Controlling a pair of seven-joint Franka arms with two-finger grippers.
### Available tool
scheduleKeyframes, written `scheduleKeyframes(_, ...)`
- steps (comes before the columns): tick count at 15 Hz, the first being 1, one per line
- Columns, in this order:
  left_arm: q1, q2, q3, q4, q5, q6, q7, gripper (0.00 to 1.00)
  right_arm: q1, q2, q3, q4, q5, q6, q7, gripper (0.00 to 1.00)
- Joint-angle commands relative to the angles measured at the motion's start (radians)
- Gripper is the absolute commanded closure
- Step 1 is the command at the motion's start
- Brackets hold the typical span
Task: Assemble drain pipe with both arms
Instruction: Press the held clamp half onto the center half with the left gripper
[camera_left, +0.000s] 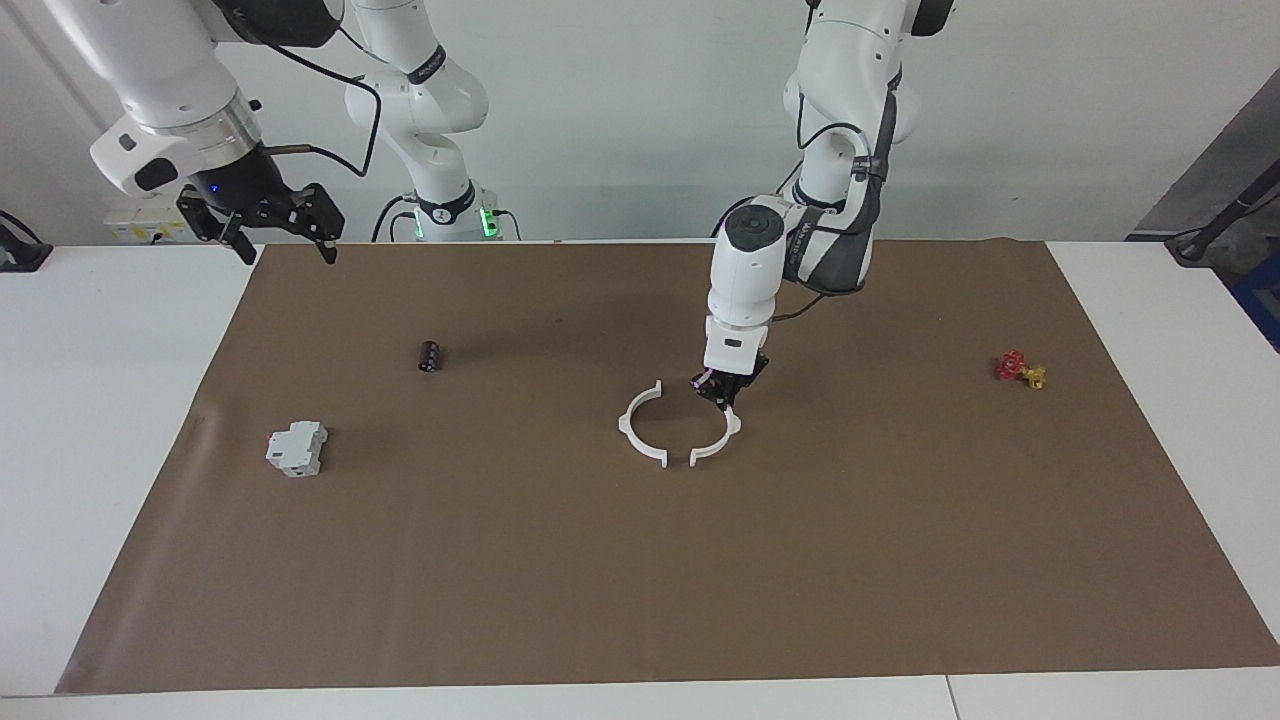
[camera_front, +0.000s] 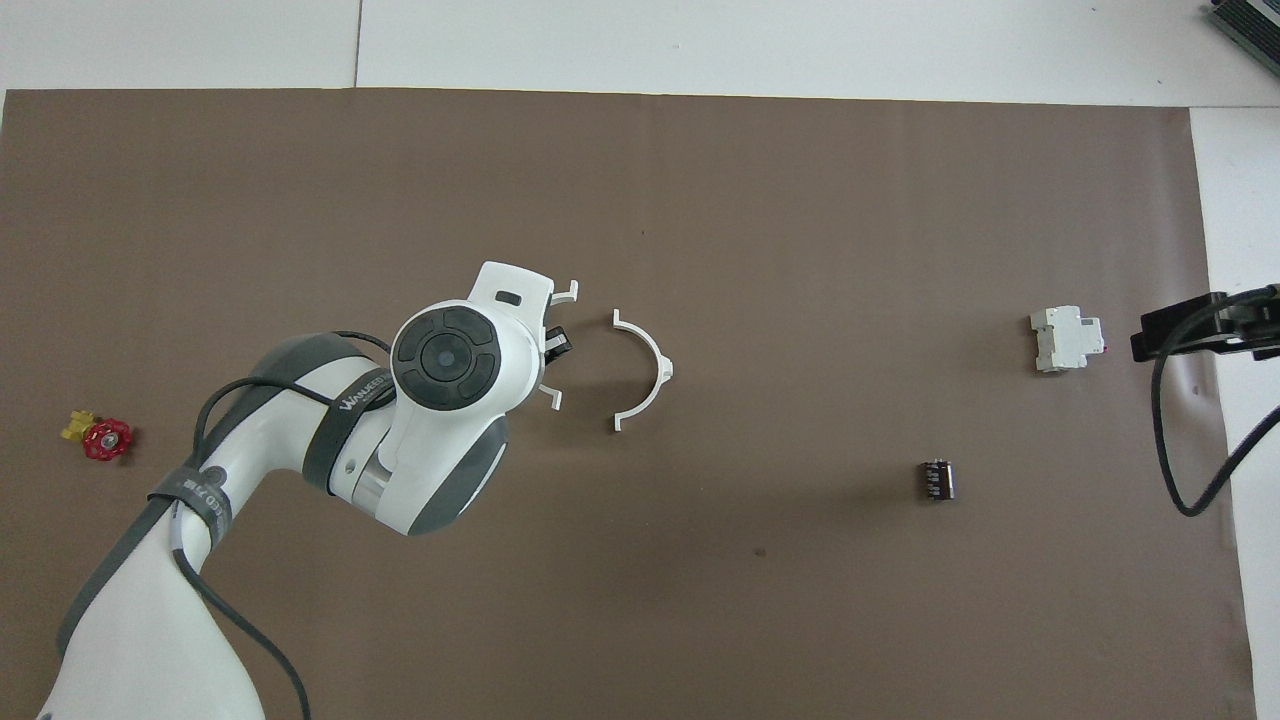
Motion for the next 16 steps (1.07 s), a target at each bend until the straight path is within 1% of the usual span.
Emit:
scheduleKeyframes(1, -0.036, 0.004, 0.011, 0.003, 0.024, 0.009, -0.053, 1.00, -0.002, -0.007, 0.000, -0.013, 0.003, 0.006, 0.000, 0.00)
scheduleKeyframes(9, -0.062, 0.004, 0.011, -0.002, 0.024, 0.023, -0.114, 1.00, -0.002, -0.007, 0.000, -0.013, 0.003, 0.006, 0.000, 0.00)
scheduleKeyframes(12, -0.079, 0.022, 0.011, -0.004, 0.023, 0.049, -0.177, 1.00, -0.002, -0.007, 0.000, -0.013, 0.003, 0.006, 0.000, 0.00)
scheduleKeyframes(16, -0.082, 0.022, 0.011, -0.002, 0.024, 0.044, -0.179, 1.00, -0.002, -0.007, 0.000, -0.013, 0.003, 0.006, 0.000, 0.00)
